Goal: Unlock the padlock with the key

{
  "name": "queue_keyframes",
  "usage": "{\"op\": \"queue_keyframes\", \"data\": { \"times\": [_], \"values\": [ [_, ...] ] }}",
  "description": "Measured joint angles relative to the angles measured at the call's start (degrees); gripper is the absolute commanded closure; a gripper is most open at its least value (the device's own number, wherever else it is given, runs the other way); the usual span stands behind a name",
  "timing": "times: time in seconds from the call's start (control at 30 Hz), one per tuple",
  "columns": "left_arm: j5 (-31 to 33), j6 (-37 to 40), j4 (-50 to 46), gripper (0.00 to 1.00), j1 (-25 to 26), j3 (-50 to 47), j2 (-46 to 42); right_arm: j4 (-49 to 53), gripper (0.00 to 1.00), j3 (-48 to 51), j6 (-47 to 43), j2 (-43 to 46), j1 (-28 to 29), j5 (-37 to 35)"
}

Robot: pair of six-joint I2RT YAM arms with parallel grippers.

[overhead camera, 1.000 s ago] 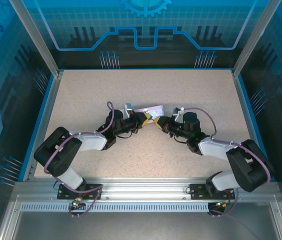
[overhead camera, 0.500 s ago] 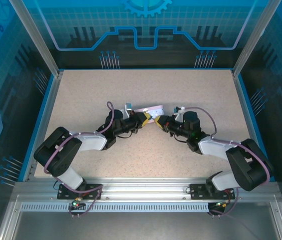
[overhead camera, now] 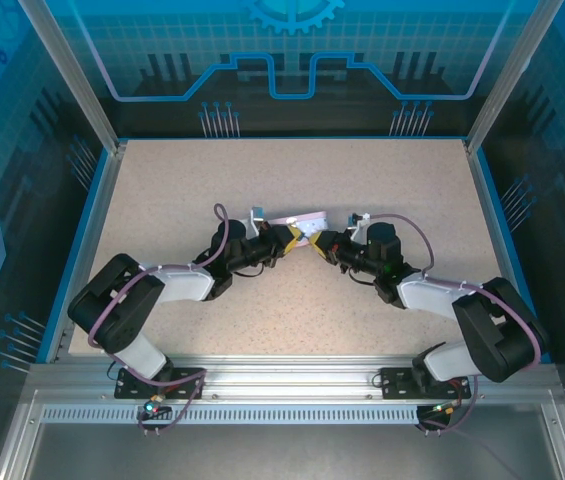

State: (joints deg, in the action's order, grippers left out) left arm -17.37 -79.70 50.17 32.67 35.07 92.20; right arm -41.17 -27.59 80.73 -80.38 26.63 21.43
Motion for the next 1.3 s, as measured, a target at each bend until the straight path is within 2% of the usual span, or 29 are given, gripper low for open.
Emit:
{"op": "queue_keyframes", "data": {
  "times": [0.53,1.0,1.3],
  "values": [
    [0.79,-1.25,0.61,1.00,0.20,0.00,0.24,-0.96,1.00,-0.13,0.09,-0.55,0.74,-0.28],
    [4.48,-2.54,3.34,1.00,0.50,0.02,1.95,-7.50,1.00,-0.20,1.62,-4.76,1.70,-3.30],
    [5.81,-2.56,3.28,1.00,0.50,0.02,1.95,-10.21,1.00,-1.18,-0.76,-7.82,0.50,-0.94]
  ]
}}
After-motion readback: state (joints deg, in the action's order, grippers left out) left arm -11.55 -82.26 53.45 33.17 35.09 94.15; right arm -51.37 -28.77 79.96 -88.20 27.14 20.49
